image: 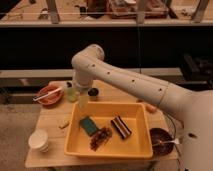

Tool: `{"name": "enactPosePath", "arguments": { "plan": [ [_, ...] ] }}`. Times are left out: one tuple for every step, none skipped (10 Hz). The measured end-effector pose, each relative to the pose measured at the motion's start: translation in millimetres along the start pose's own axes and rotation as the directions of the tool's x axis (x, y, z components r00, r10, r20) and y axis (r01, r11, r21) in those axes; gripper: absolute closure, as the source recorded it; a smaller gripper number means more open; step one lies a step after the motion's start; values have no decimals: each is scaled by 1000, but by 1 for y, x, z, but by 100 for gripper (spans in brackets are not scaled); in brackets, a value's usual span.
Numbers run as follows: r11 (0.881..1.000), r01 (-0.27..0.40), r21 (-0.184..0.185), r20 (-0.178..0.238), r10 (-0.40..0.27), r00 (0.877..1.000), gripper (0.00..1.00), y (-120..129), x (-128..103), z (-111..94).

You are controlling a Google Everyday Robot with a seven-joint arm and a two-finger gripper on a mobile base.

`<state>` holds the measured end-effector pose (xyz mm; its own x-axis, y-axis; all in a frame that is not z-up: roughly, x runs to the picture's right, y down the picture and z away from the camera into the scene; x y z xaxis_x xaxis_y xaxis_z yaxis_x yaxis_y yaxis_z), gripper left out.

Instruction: Wipe table surface with sponge

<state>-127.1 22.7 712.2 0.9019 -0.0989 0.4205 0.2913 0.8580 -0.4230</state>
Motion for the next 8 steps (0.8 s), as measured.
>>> {"name": "enactPosePath", "arguments": {
  "plan": [
    [1000,1,0,1,-1,1000,20,0,-1,0],
    [1000,4,-1,3,-4,1000,20,0,-3,0],
    [1000,3,0,3,-3,1000,20,0,-2,0],
    [1000,-7,-3,1,7,1000,20,0,0,1],
    [999,-19,-33,-4,19,1000,20,8,4,4],
    [998,-31,-59,-6,31,1000,20,21,11,9],
    [996,-43,-80,-7,42,999,20,35,16,13],
    [993,-60,-103,-4,60,998,20,56,20,14]
  ]
}}
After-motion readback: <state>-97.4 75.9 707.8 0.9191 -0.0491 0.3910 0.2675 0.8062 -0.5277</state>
